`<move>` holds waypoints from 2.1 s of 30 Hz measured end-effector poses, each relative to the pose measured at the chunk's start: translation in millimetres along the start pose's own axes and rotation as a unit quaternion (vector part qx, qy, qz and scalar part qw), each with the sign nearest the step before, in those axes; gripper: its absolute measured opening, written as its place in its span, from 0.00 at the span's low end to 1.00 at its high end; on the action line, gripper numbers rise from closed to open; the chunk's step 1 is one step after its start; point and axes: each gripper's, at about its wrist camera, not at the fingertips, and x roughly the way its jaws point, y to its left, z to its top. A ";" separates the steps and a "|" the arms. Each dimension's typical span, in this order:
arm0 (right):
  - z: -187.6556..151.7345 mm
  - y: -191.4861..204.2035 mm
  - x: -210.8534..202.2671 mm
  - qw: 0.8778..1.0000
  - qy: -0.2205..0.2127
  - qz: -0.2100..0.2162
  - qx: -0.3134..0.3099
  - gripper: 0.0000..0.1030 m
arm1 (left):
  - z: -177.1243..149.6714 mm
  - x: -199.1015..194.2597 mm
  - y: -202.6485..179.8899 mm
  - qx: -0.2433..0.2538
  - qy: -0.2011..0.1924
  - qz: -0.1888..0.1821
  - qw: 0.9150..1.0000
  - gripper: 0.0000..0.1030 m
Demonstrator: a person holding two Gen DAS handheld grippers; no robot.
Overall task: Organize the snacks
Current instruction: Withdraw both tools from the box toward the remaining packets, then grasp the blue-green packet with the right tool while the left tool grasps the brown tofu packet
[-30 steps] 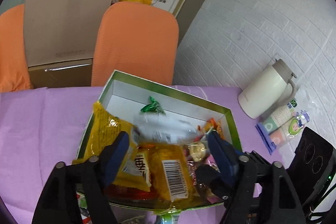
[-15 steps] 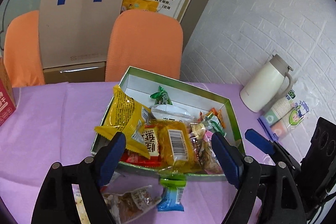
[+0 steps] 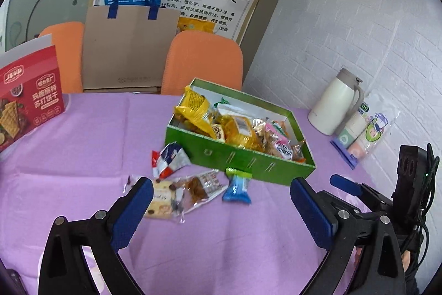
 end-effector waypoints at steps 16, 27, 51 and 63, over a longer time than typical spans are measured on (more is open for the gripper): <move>-9.2 20.8 71.7 0.996 0.061 -0.026 0.056 0.89 | -75.8 -10.4 44.5 -0.010 0.031 0.038 0.999 0.98; -2.3 16.2 118.7 0.991 0.096 -0.065 0.061 0.33 | -68.6 7.7 64.0 -0.019 0.049 0.056 0.997 0.98; 0.8 14.5 103.4 0.996 0.077 -0.036 0.035 0.49 | 14.1 98.9 27.3 0.001 0.069 -0.013 0.998 0.86; -12.8 -7.5 83.2 0.995 0.089 -0.037 0.012 0.31 | 8.6 123.6 12.0 0.058 0.107 -0.036 0.992 0.83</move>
